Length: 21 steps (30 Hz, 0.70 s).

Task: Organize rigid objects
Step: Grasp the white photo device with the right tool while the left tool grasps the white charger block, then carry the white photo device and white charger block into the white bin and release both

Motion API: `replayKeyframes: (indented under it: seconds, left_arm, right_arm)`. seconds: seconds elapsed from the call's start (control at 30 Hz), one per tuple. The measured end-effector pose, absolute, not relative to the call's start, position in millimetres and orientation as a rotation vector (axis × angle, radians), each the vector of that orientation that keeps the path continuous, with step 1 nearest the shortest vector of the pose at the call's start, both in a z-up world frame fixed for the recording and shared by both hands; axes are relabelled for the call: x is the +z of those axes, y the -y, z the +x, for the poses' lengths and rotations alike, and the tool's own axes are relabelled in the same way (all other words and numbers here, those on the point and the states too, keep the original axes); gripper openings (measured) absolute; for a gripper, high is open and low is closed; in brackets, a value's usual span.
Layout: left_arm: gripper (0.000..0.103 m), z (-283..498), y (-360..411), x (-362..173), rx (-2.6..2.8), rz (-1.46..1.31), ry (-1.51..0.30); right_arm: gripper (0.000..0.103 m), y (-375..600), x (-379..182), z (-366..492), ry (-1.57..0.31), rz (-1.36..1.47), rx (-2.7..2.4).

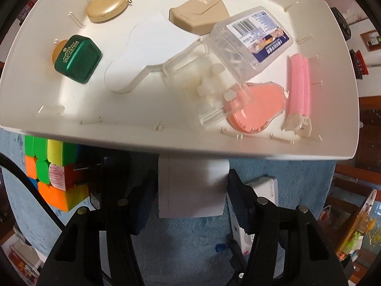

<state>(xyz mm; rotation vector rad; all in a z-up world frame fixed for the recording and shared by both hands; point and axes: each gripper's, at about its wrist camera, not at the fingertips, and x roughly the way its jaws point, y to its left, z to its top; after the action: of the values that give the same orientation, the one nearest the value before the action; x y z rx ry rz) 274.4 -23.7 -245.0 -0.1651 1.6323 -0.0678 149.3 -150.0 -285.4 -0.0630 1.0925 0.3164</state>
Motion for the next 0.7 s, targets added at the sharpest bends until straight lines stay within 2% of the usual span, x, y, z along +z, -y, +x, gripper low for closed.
replayKeyframes:
  seconds: [0.23,0.7]
  left_arm:
    - [0.061,258.4,26.1,-249.0,-0.047,-0.2,-1.677]
    - [0.061,194.6,24.2,-238.9,-0.03,-0.171,-1.719]
  right_arm:
    - [0.057,161.8,-281.0,135.6,-1.107,-0.019,0.3]
    - [0.057,199.0,-245.7,123.3,-1.009,0.006,0.289]
